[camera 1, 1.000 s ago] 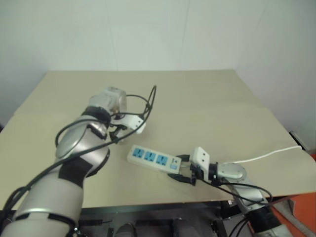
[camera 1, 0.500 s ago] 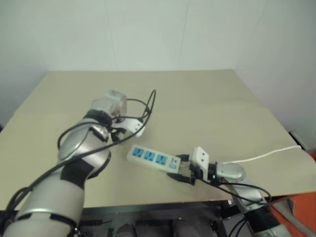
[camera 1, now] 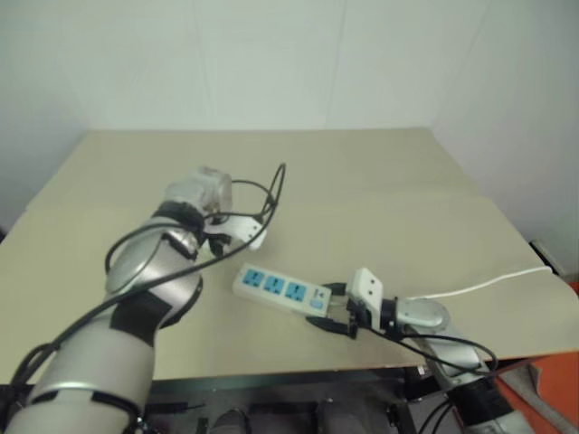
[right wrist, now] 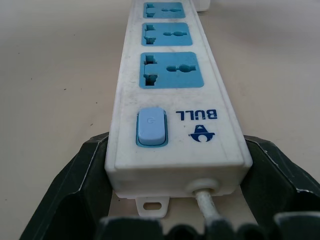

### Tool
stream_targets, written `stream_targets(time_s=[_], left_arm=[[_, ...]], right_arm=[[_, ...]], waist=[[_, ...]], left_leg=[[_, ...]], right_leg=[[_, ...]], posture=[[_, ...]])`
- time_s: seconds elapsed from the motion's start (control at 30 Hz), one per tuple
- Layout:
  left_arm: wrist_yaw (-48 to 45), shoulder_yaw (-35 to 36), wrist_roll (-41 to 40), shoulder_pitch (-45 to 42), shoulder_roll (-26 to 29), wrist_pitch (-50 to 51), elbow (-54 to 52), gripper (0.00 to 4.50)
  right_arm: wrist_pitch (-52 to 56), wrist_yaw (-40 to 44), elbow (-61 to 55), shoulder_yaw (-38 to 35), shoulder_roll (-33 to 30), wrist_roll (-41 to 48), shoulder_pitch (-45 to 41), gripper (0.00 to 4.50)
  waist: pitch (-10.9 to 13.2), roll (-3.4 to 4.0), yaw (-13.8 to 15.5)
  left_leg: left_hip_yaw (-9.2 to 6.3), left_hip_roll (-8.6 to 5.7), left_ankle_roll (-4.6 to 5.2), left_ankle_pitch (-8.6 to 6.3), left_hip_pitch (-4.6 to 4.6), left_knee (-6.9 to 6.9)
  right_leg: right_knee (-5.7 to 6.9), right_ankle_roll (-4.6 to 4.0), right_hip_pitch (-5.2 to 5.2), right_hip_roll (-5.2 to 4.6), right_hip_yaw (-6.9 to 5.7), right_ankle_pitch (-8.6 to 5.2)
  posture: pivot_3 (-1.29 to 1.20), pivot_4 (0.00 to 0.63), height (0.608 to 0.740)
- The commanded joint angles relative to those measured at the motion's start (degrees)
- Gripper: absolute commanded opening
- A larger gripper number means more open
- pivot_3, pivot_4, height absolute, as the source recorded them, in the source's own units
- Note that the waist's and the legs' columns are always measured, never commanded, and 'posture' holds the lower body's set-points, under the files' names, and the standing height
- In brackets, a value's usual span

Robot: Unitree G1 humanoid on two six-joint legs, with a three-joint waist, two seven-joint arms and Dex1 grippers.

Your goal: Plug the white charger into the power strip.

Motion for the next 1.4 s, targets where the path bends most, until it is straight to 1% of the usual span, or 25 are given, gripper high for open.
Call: stream_targets(time_s=[0.03, 0.1, 0.17, 0.23, 0.27, 0.37, 0.43, 0.5, 0.57, 0.63, 0.77, 0.8, 0.87, 0.93, 1.03, 1.2, 1.4], left_arm=[[-4.9, 7.0, -7.0, -6.5, 1.5, 0.9, -2.1, 0.99], [-8.6, 11.3, -11.3, -8.5, 2.5, 2.5, -2.7, 0.99], [-11.7, 15.6, -18.9, -10.8, 4.0, 6.0, -2.5, 0.99], [-12.3, 17.1, -27.0, -10.9, 5.6, 9.7, -3.9, 0.99], [-12.3, 16.8, -32.3, -9.9, 6.6, 12.9, -6.4, 0.99], [-12.3, 16.8, -54.0, -2.2, 11.8, 26.4, -21.6, 0.99], [-12.3, 18.6, -64.4, 3.2, 14.8, 34.0, -29.4, 0.99], [-12.3, 23.6, -70.6, 9.3, 15.8, 38.2, -34.6, 0.99], [-12.3, 29.6, -76.2, 16.0, 15.4, 41.9, -40.0, 0.99], [-10.5, 33.5, -79.3, 22.1, 14.3, 46.9, -45.4, 0.99], [-6.0, 35.1, -79.9, 33.4, 11.9, 50.2, -56.0, 0.99], [-5.5, 35.2, -79.6, 35.0, 11.1, 50.3, -56.9, 0.99], [-4.5, 35.4, -78.8, 37.3, 9.4, 49.8, -57.3, 0.99], [-3.7, 33.9, -75.7, 38.9, 7.9, 46.9, -56.5, 0.99], [-4.5, 30.3, -70.3, 40.4, 6.7, 42.2, -56.0, 0.99], [-4.7, 26.0, -63.4, 39.3, 4.8, 36.9, -53.2, 0.99], [-5.8, 25.1, -60.1, 38.3, 3.0, 33.2, -49.6, 0.99]], right_arm=[[0.3, 0.9, 2.6, 1.3, -0.6, -1.1, -0.9, 3.44], [-1.0, 2.2, 4.5, 1.4, -0.8, -1.2, -2.3, 3.44], [-4.0, 4.8, 8.5, 1.7, -0.8, -1.3, -5.3, 3.44], [-7.1, 6.7, 13.5, 2.2, -0.8, -2.2, -8.9, 3.44], [-8.8, 8.1, 16.0, 2.5, -0.8, -2.4, -10.6, 3.44], [-12.6, 13.7, 23.4, 3.0, -0.4, -1.0, -15.7, 3.44], [-15.0, 16.7, 28.0, 3.3, 0.0, -0.9, -18.5, 3.44], [-18.4, 19.6, 32.9, 2.9, 1.0, -0.4, -21.0, 3.44], [-20.8, 22.1, 37.1, 2.2, 1.9, 0.2, -23.1, 3.44], [-23.6, 22.9, 40.6, 2.2, 2.4, -0.7, -24.8, 3.44], [-26.4, 23.4, 44.6, 1.9, 3.2, -1.6, -26.7, 3.44], [-26.8, 23.5, 45.2, 1.8, 3.4, -1.8, -26.9, 3.44], [-27.4, 23.2, 45.9, 1.7, 3.8, -2.0, -27.0, 3.44], [-27.2, 23.2, 45.7, 1.5, 4.3, -1.7, -26.7, 3.44], [-26.8, 23.0, 44.9, 1.3, 4.8, -1.9, -26.2, 3.44], [-27.1, 22.6, 44.4, 1.2, 4.8, -3.1, -25.4, 3.44], [-27.1, 21.7, 43.9, 1.2, 5.2, -4.0, -24.8, 3.44]], waist=[[0.0, 0.0, 0.0], [0.0, 0.0, -0.1], [0.0, 0.0, -0.4], [0.0, 0.01, -1.0], [0.0, 0.02, -1.2], [0.1, 0.1, -1.4], [0.1, 0.14, -1.5], [0.1, 0.14, -1.4], [0.1, 0.14, -1.2], [0.1, 0.14, -1.2], [0.1, 0.14, -1.1], [0.1, 0.14, -1.1], [0.1, 0.14, -1.1], [0.1, 0.14, -1.2], [0.1, 0.14, -1.2], [0.1, 0.13, -1.3], [0.1, 0.13, -1.4]], left_leg=[[0.0, 0.0, 0.0, 0.0, 0.0, 0.01], [0.01, 0.0, 0.0, 0.0, 0.0, 0.01], [0.01, 0.0, 0.0, 0.0, 0.01, 0.01], [0.01, 0.0, 0.0, 0.0, 0.02, 0.01], [0.02, 0.0, 0.0, 0.0, 0.03, 0.01], [0.02, 0.03, 0.0, 0.0, 0.14, 0.0], [0.02, 0.05, 0.0, 0.0, 0.16, 0.0], [0.01, 0.05, 0.0, 0.0, 0.12, 0.0], [-0.02, 0.06, 0.0, 0.01, 0.06, 0.08], [-0.03, 0.06, -0.01, 0.01, 0.05, 0.12], [-0.06, 0.06, -0.02, 0.01, 0.2, 0.13], [-0.07, 0.05, -0.02, 0.02, 0.25, 0.13], [-0.06, 0.05, -0.03, 0.02, 0.44, 0.12], [-0.07, 0.05, -0.03, 0.02, 0.63, 0.12], [-0.05, 0.04, -0.03, 0.01, 0.91, 0.07], [-0.05, 0.04, -0.03, 0.01, 0.92, 0.05], [-0.05, 0.04, -0.03, 0.01, 0.93, 0.05]], right_leg=[[0.0, 0.0, 0.0, 0.0, 0.0, 0.0], [-0.01, 0.0, -0.01, 0.0, 0.0, 0.0], [-0.01, 0.0, 0.01, 0.0, 0.0, -0.01], [0.0, 0.0, 0.02, -0.01, 0.0, -0.02], [0.0, 0.01, 0.02, -0.01, 0.0, -0.01], [0.06, 0.02, 0.08, -0.01, 0.05, -0.03], [0.13, 0.03, 0.05, -0.01, 0.06, -0.04], [0.12, 0.02, 0.04, -0.01, 0.04, -0.04], [0.12, 0.0, 0.03, -0.02, -0.03, -0.02], [0.12, -0.03, 0.04, -0.03, -0.05, -0.01], [0.13, -0.17, 0.17, -0.05, -0.07, 0.08], [0.13, -0.32, 0.24, -0.04, -0.08, 0.17], [0.1, -0.31, 0.43, -0.04, -0.09, 0.16], [0.06, -0.15, 0.64, -0.03, -0.11, 0.05], [0.03, -0.1, 0.9, -0.03, -0.08, -0.03], [0.03, -0.12, 0.91, -0.03, -0.07, -0.03], [0.02, -0.11, 0.92, -0.02, -0.06, -0.04]], posture=[[0.0, 0.15, 0.74], [0.0, 0.15, 0.74], [0.0, 0.15, 0.74], [0.0, 0.15, 0.74], [0.0, 0.15, 0.74], [0.0, 0.15, 0.74], [0.0, 0.15, 0.74], [0.0, 0.15, 0.74], [0.0, 0.15, 0.74], [0.0, 0.15, 0.74], [0.0, 0.15, 0.74], [0.0, 0.15, 0.74], [0.0, 0.15, 0.74], [0.0, 0.15, 0.74], [0.0, 0.15, 0.74], [0.0, 0.15, 0.74], [0.0, 0.15, 0.74]])
